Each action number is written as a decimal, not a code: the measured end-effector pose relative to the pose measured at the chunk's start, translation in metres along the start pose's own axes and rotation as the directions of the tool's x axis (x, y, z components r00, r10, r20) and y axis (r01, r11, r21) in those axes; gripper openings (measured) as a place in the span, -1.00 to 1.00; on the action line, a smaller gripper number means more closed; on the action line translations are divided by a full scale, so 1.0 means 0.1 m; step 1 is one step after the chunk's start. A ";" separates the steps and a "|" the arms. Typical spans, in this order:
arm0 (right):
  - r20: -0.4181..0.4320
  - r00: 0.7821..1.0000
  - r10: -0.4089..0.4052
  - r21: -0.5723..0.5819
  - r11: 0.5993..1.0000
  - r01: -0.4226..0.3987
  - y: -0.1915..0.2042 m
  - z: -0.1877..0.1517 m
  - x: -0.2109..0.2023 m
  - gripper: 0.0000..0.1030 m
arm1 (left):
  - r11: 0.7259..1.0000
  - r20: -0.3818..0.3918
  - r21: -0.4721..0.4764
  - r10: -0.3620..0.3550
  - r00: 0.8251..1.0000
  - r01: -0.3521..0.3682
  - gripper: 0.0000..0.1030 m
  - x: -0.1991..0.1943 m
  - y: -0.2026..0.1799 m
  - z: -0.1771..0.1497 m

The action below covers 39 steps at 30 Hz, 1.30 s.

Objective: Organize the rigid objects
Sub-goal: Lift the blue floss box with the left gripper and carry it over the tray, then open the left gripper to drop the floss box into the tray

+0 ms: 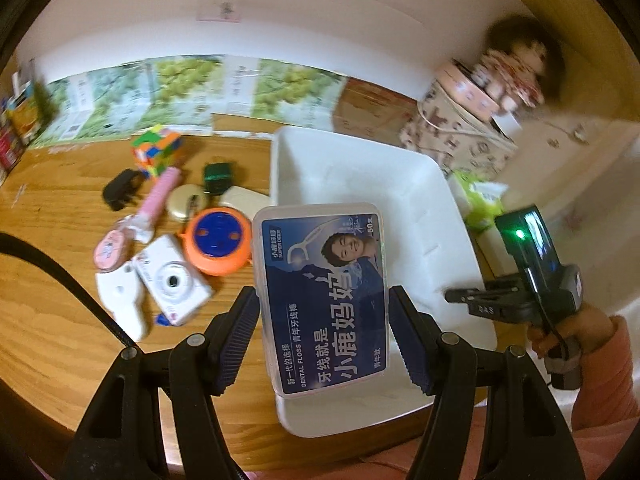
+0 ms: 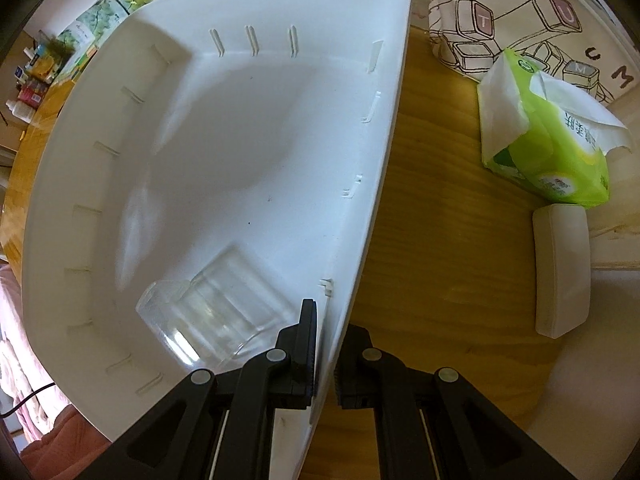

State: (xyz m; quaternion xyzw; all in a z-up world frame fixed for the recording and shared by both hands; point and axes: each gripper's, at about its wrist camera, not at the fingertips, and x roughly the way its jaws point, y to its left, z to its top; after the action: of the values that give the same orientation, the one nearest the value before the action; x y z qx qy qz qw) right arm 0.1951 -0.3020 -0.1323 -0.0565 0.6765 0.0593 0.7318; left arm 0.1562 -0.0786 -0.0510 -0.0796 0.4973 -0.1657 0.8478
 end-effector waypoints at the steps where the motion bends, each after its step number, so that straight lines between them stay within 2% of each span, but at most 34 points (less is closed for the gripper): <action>1: -0.001 1.000 0.000 -0.002 1.000 0.000 0.00 -0.01 -0.01 -0.85 | 1.000 -0.005 0.013 -0.004 1.000 0.004 0.34 0.02 -0.05 -0.01; 10: -0.011 1.000 0.004 -0.021 1.000 -0.005 -0.03 -0.03 -0.01 -0.84 | 0.996 -0.047 0.075 -0.041 0.998 0.045 0.34 0.25 -0.40 -0.08; 20: -0.021 1.000 -0.015 -0.064 0.998 0.013 0.01 0.02 0.04 -0.84 | 0.991 -0.071 0.111 -0.062 0.996 0.069 0.35 0.32 -0.58 -0.12; 25: -0.021 1.000 -0.017 -0.066 0.998 0.015 0.04 0.05 0.01 -0.84 | 0.992 -0.069 0.107 -0.063 0.996 0.070 0.39 0.32 -0.58 -0.13; 27: -0.021 1.000 -0.018 -0.066 0.998 0.017 0.04 0.05 0.00 -0.84 | 0.992 -0.055 0.100 -0.067 0.996 0.072 0.57 0.29 -0.56 -0.13; 39: -0.019 1.000 -0.025 -0.054 0.998 0.024 0.13 0.02 -0.03 -0.84 | 0.996 -0.004 0.089 -0.029 1.000 0.029 0.61 0.12 -0.38 -0.08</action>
State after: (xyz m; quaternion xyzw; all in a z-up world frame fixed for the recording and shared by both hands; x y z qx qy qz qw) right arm 0.1949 -0.2894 -0.1297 -0.0852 0.6812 0.0682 0.7239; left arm 0.1468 -0.1182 -0.0538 -0.0488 0.4896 -0.2001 0.8473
